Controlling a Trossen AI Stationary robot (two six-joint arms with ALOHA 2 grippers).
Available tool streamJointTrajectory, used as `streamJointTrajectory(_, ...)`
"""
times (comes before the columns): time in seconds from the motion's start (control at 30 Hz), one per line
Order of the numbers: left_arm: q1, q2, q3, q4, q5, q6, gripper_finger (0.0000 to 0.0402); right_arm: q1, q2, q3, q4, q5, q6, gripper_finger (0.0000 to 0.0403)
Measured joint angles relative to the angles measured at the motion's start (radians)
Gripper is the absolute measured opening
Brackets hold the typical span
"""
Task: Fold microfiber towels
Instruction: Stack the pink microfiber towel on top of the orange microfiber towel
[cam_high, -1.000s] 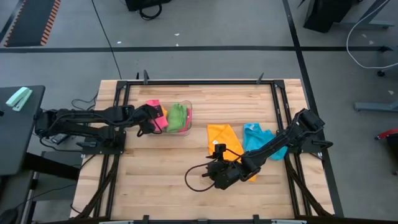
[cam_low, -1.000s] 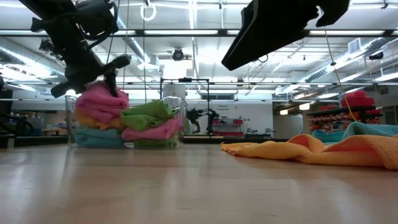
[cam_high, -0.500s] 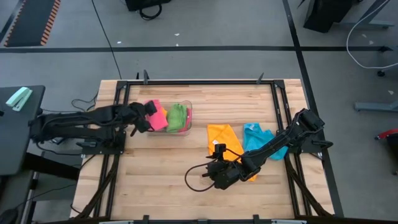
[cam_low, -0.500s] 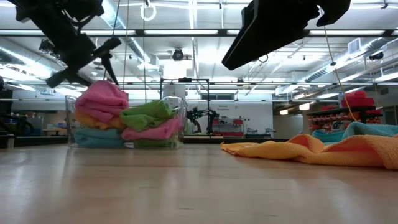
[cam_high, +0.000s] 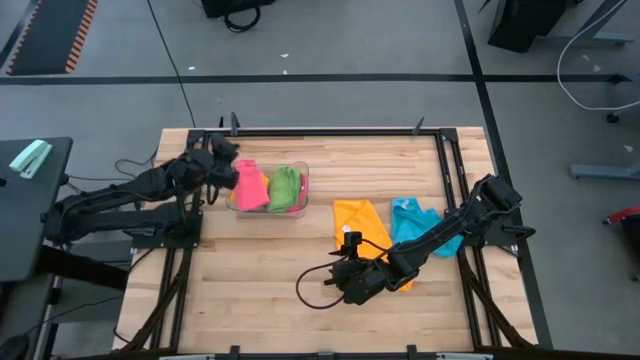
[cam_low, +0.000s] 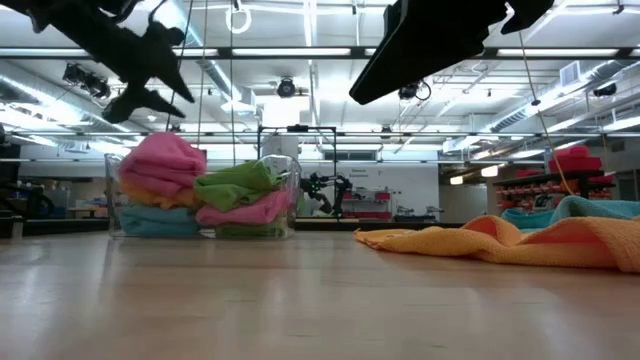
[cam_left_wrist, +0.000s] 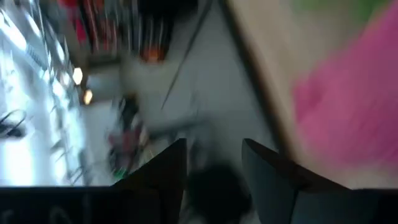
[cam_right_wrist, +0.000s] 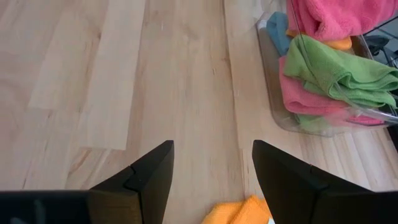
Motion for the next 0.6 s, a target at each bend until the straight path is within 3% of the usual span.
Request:
streamJointTrajectory(0.13,-0.029,-0.003,0.000,0.055,0.210,-0.182,0.0142,0.000,0.000,0.000,0.000,0.000,0.001,0.0227)
streamJointTrajectory(0.27,-0.034,-0.004,0.001,0.087,0.345,-0.544,0.0109,0.000,0.000,0.000,0.000,0.000,0.004,0.0227)
streamJointTrajectory(0.47,-0.011,0.013,0.001,-0.031,0.371,-1.078,0.0069,0.000,0.000,0.000,0.001,0.000,-0.001,0.0227)
streamJointTrajectory(0.6,0.014,0.060,0.001,-0.050,0.370,-1.196,0.0066,-0.005,0.000,0.000,0.006,0.000,-0.008,0.0227)
